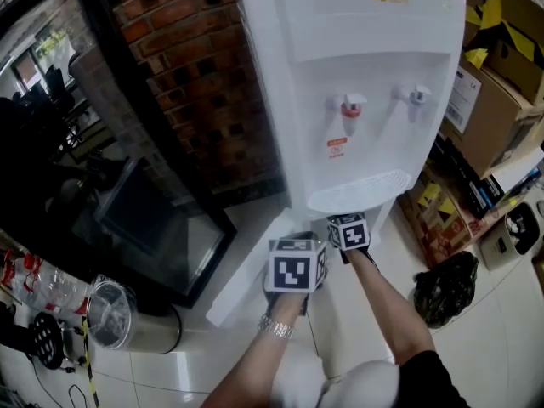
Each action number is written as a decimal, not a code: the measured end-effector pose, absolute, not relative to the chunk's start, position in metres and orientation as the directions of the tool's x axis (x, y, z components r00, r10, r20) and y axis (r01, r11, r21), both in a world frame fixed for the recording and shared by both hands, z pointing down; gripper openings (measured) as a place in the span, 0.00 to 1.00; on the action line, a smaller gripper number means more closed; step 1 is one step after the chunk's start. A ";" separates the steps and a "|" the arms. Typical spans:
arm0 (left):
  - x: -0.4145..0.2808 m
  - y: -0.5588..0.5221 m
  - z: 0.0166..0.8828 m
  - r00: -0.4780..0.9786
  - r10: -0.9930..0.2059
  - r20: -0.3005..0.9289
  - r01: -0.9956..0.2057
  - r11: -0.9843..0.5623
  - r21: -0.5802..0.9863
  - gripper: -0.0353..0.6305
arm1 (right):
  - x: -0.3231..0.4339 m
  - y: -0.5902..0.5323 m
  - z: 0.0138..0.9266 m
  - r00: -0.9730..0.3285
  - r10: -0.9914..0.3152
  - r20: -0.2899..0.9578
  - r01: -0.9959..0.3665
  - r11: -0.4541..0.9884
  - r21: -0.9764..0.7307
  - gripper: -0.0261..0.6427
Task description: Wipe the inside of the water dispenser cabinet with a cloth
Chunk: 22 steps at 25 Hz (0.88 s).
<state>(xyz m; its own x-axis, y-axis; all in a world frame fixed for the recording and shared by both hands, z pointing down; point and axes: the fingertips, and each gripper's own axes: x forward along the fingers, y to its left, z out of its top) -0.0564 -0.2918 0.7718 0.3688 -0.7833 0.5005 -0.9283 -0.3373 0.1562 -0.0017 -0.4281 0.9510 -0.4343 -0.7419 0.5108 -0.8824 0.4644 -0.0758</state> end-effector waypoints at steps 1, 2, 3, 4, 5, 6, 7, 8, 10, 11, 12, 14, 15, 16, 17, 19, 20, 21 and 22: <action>-0.056 -0.292 0.772 0.370 -0.783 0.500 -0.928 -0.338 0.158 0.05 | 0.014 -0.433 0.952 -0.398 -0.759 0.515 -0.904 0.421 -0.077 0.07; -0.056 -0.292 0.772 0.372 -0.783 0.499 -0.927 -0.340 0.158 0.05 | 0.031 -0.437 0.951 -0.356 -0.779 0.515 -0.925 0.372 -0.077 0.07; -0.056 -0.292 0.772 0.373 -0.783 0.498 -0.927 -0.341 0.157 0.05 | 0.048 -0.441 0.950 -0.313 -0.796 0.518 -0.944 0.320 -0.078 0.07; -0.056 -0.293 0.771 0.373 -0.783 0.497 -0.927 -0.342 0.156 0.05 | 0.064 -0.443 0.953 -0.270 -0.805 0.528 -0.960 0.271 -0.078 0.07; -0.057 -0.293 0.771 0.373 -0.784 0.497 -0.927 -0.343 0.155 0.05 | 0.078 -0.444 0.955 -0.229 -0.811 0.538 -0.971 0.227 -0.071 0.07; -0.057 -0.293 0.772 0.373 -0.783 0.498 -0.927 -0.343 0.155 0.05 | 0.088 -0.444 0.954 -0.195 -0.819 0.539 -0.979 0.196 -0.057 0.07; -0.056 -0.293 0.772 0.374 -0.783 0.497 -0.926 -0.342 0.157 0.05 | 0.092 -0.444 0.948 -0.176 -0.832 0.526 -0.982 0.183 -0.039 0.07; -0.056 -0.294 0.772 0.375 -0.784 0.495 -0.926 -0.342 0.160 0.05 | 0.089 -0.443 0.939 -0.174 -0.845 0.506 -0.982 0.189 -0.023 0.07; -0.055 -0.294 0.771 0.377 -0.784 0.492 -0.925 -0.343 0.162 0.05 | 0.075 -0.440 0.929 -0.205 -0.851 0.483 -0.974 0.228 -0.011 0.07; -0.055 -0.294 0.771 0.377 -0.785 0.492 -0.925 -0.344 0.161 0.05 | 0.063 -0.437 0.928 -0.232 -0.846 0.479 -0.967 0.256 -0.016 0.07; -0.055 -0.294 0.771 0.377 -0.785 0.492 -0.925 -0.344 0.160 0.05 | 0.050 -0.433 0.927 -0.267 -0.838 0.476 -0.957 0.290 -0.026 0.07; -0.055 -0.293 0.771 0.377 -0.784 0.492 -0.925 -0.345 0.159 0.05 | 0.016 -0.424 0.931 -0.356 -0.807 0.471 -0.923 0.381 -0.046 0.07; -0.055 -0.293 0.770 0.377 -0.785 0.492 -0.925 -0.345 0.158 0.05 | 0.000 -0.420 0.937 -0.401 -0.785 0.472 -0.901 0.431 -0.050 0.07; -0.055 -0.292 0.769 0.377 -0.785 0.492 -0.925 -0.345 0.157 0.05 | -0.016 -0.416 0.942 -0.444 -0.762 0.471 -0.876 0.480 -0.049 0.07; -0.055 -0.292 0.769 0.377 -0.785 0.491 -0.925 -0.346 0.156 0.05 | -0.030 -0.412 0.944 -0.478 -0.742 0.470 -0.852 0.523 -0.041 0.07; -0.056 -0.291 0.768 0.376 -0.786 0.490 -0.925 -0.347 0.155 0.05 | -0.044 -0.409 0.950 -0.509 -0.717 0.477 -0.820 0.572 -0.017 0.07; -0.056 -0.291 0.767 0.377 -0.786 0.490 -0.925 -0.348 0.155 0.05 | -0.043 -0.410 0.954 -0.504 -0.713 0.487 -0.821 0.571 -0.012 0.07; -0.056 -0.291 0.767 0.379 -0.785 0.489 -0.924 -0.349 0.156 0.05 | -0.035 -0.413 0.959 -0.487 -0.716 0.501 -0.832 0.554 -0.017 0.07; -0.056 -0.290 0.767 0.380 -0.785 0.489 -0.924 -0.350 0.157 0.05 | -0.023 -0.416 0.964 -0.458 -0.721 0.519 -0.853 0.522 -0.028 0.07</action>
